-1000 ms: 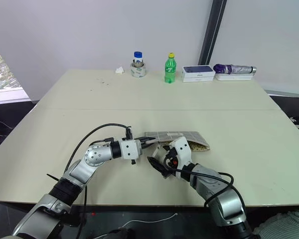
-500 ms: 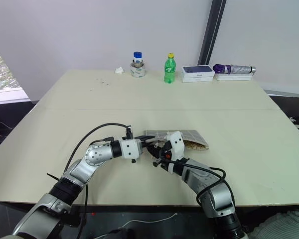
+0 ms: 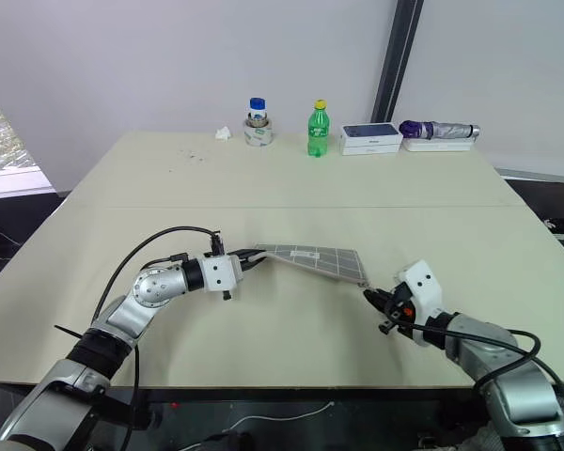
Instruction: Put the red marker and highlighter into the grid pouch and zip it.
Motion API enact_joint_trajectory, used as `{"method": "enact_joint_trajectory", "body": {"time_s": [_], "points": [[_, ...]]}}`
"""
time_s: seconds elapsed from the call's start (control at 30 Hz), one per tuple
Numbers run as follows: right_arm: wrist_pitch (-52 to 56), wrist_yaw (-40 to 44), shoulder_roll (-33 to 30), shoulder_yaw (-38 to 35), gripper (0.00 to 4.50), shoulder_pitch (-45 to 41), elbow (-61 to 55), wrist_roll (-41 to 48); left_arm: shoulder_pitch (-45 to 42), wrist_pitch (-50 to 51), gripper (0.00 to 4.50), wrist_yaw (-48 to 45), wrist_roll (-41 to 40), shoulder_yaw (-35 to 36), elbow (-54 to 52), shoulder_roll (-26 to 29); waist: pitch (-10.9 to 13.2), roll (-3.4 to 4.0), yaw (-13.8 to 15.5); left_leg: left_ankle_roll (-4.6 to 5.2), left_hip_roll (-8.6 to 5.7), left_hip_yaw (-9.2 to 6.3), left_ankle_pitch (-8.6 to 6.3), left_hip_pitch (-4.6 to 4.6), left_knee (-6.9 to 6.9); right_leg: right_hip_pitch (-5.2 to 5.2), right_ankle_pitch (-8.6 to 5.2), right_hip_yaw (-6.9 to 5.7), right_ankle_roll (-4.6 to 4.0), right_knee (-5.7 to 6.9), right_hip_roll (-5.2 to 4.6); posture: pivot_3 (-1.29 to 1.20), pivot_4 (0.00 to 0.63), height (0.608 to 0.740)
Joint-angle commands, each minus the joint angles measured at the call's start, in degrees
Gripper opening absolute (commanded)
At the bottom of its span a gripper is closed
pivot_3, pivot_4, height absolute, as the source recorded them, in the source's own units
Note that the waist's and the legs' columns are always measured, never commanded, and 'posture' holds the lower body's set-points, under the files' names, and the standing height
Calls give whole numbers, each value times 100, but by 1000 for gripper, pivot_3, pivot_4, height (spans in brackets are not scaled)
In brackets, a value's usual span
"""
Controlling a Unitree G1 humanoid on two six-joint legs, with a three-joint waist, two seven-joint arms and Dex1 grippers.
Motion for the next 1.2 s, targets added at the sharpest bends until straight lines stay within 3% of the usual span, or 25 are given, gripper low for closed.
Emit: {"method": "enact_joint_trajectory", "body": {"time_s": [0.03,0.1,0.17,0.2,0.33,0.4,0.43,0.6,0.8,0.9,1.2], "points": [[-192,42,-185,-327,70,-57,196,-106,-144,-73,0,37,-123,335,369,237,0,0,2,0,0,0,0,0,1,0,0,0,0,0,0,0,150,740],[-62,4,-94,-332,309,-174,209,44,-170,37,0,-204,-390,362,452,184,0,0,0,0,-1,1,0,0,2,0,0,0,0,0,-1,0,150,740],[-146,127,-74,-238,939,-139,60,82,-64,442,792,-721,-938,405,291,150,0,0,-7,0,0,0,0,0,1,0,0,0,0,1,0,0,150,740],[-221,220,-105,-195,1476,-61,-39,59,3,501,1139,-845,-1085,441,185,158,0,0,-11,0,1,1,0,0,0,-2,0,0,0,1,1,0,150,740],[-528,587,-392,-473,3554,324,-269,-9,553,1347,3176,-1314,-2063,884,-646,306,2,3,0,1,0,2,-1,-4,-1,-2,0,1,0,-3,-3,0,150,740],[-749,951,-653,-908,4494,671,-226,68,956,1815,4221,-1604,-2610,1349,-1021,676,2,3,-3,2,-1,1,-1,-5,0,0,0,1,0,-4,-8,0,150,740],[-753,1062,-758,-1095,4500,800,-186,126,1075,1917,4487,-1675,-2738,1585,-1057,886,2,3,-7,2,0,1,-1,-3,-1,0,0,1,0,-4,-8,0,150,740],[-762,1392,-918,-1716,4500,1005,-109,448,1615,2481,4487,-2267,-3434,2465,-1161,1693,2,4,-33,1,12,-2,-2,23,-4,25,0,0,-3,-3,-8,0,150,740],[-1262,1886,-949,-2139,4500,1263,447,414,2110,4314,4487,-1822,-4545,3577,-1260,1813,3,6,17,6,8,-11,-5,23,-4,46,0,-8,-3,-31,-21,0,150,740],[-1333,1930,-1054,-2154,4500,1096,774,364,2503,4429,4487,-1764,-4504,3927,-1321,1887,3,7,-26,8,7,-9,-7,24,-4,49,1,-8,-2,-38,-23,0,150,740],[-1803,2113,-1185,-1968,4500,845,1456,73,2841,3802,4487,-1762,-3935,4020,-1170,1848,4,9,7,8,8,-8,-8,26,-10,55,1,-8,-3,-54,-25,0,150,740]]}}
